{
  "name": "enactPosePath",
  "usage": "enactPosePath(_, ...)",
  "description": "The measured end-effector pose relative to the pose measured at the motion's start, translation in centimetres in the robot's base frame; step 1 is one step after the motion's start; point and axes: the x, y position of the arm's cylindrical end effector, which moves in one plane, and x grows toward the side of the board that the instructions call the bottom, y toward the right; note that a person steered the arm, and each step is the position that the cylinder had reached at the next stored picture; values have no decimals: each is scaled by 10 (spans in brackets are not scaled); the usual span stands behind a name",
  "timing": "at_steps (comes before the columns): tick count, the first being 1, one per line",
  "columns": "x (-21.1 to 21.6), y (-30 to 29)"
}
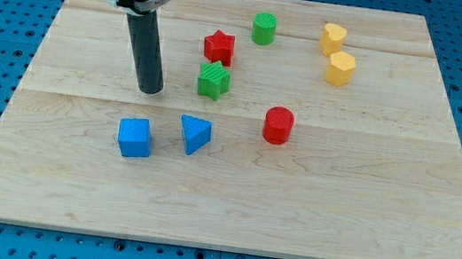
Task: Nudge the yellow heart right a bit
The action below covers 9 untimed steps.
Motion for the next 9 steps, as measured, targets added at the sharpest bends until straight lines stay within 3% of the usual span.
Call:
enactPosePath(2,-19,47)
enactPosePath(4,2,91)
enactPosePath(9,11,53)
